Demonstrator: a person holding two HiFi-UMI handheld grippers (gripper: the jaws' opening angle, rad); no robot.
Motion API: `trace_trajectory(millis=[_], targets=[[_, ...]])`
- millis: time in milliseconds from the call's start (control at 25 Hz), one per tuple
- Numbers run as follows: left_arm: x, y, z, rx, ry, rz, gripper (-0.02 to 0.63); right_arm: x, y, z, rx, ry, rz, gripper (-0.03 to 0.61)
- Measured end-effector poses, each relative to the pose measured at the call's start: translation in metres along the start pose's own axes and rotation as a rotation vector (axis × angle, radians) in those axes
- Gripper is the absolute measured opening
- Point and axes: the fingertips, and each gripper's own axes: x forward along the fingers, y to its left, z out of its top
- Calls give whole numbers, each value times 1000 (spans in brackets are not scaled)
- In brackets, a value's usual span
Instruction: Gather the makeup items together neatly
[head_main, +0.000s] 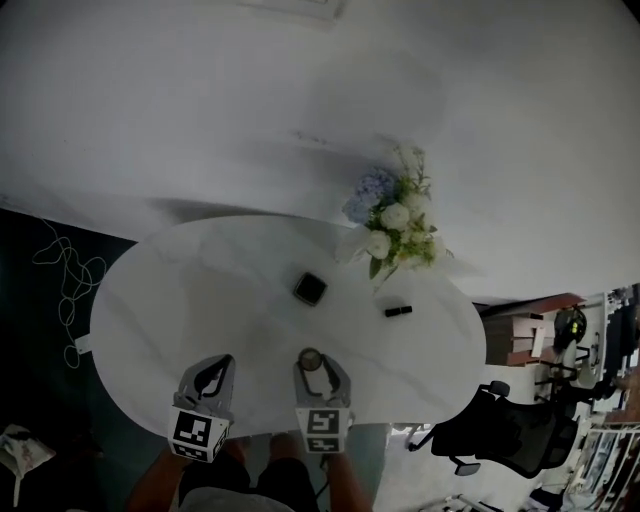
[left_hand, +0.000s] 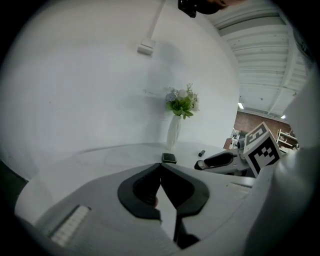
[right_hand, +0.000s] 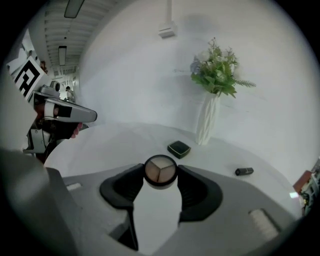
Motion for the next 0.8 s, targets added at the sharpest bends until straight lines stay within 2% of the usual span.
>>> trace_trajectory(millis=[320, 800], targets=[[12, -33, -21, 21, 42, -49, 9, -8, -11, -53, 48, 53, -20, 215], [13, -54, -44, 24, 82, -37, 9, -7, -14, -101, 60, 114, 0, 215]])
